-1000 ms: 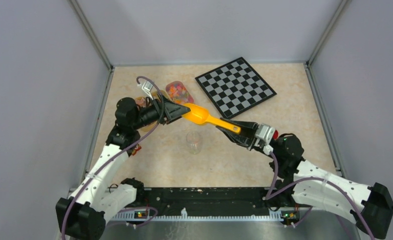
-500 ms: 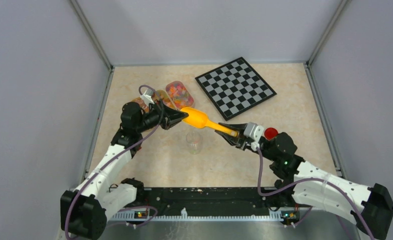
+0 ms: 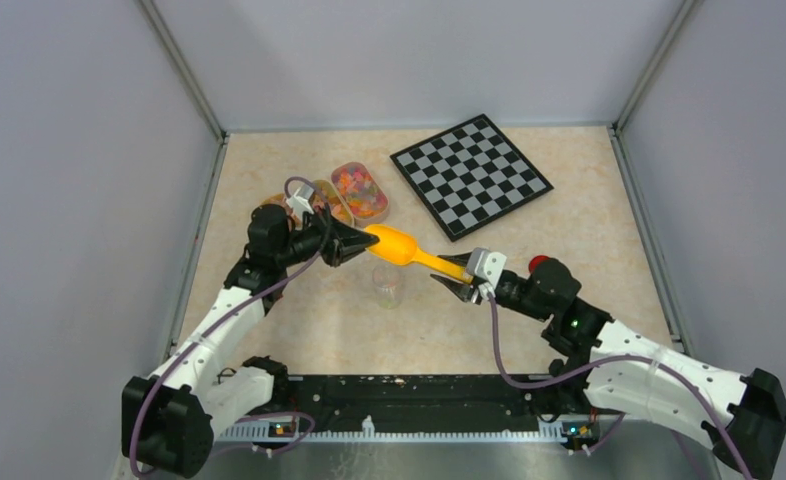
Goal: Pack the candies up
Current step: Adjust the spatula.
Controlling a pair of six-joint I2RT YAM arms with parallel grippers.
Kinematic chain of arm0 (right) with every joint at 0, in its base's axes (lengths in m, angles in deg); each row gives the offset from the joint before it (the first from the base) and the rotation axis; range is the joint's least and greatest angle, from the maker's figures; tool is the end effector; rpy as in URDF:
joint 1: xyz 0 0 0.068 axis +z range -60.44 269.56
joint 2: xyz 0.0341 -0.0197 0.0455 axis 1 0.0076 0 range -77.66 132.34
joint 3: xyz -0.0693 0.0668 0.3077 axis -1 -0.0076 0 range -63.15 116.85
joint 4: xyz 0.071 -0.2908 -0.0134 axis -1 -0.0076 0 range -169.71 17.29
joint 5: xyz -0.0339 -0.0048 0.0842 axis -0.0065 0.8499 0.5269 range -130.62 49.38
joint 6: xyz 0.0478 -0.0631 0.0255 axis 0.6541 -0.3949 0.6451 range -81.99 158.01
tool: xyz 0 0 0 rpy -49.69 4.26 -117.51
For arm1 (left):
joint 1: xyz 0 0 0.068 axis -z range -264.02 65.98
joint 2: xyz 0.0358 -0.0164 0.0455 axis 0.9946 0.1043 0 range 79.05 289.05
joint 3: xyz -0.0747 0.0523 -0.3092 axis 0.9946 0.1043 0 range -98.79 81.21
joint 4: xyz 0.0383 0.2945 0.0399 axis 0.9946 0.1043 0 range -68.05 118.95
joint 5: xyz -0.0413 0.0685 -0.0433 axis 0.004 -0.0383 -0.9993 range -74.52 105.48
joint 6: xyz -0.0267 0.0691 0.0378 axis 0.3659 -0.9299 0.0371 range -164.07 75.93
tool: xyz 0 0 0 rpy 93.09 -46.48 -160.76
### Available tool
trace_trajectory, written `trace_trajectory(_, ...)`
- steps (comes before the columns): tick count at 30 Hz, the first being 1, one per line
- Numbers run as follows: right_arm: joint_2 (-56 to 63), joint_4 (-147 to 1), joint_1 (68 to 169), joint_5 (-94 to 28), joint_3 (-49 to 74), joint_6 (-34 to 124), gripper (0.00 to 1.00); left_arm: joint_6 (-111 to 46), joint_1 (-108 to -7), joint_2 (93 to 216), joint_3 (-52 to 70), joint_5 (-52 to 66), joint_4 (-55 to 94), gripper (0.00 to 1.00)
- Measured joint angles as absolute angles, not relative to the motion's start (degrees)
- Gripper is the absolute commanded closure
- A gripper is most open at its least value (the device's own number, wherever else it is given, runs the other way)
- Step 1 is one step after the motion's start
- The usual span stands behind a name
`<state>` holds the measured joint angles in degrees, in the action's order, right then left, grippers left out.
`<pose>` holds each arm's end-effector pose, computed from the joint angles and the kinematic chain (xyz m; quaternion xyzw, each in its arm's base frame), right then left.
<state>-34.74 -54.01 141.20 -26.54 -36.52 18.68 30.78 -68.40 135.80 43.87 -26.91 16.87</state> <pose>0.1253 0.1869 0.3116 -0.4707 0.5079 0.2808 0.6645 0.2374 -0.1172 0.3070 -0.1711 0.7497 -0.6071 0.2000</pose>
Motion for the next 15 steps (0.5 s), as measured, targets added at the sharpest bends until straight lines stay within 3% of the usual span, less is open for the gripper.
trace_trajectory(8,-34.39,-55.44,141.2,-26.12,-34.88,17.04,0.55,26.87,-68.38,135.85,39.54,-22.93,29.68,1.0)
trace_trajectory(15,-33.58,-54.43,141.2,-25.2,-34.88,16.98,0.56,26.82,-68.38,136.46,39.1,-22.34,32.36,1.0)
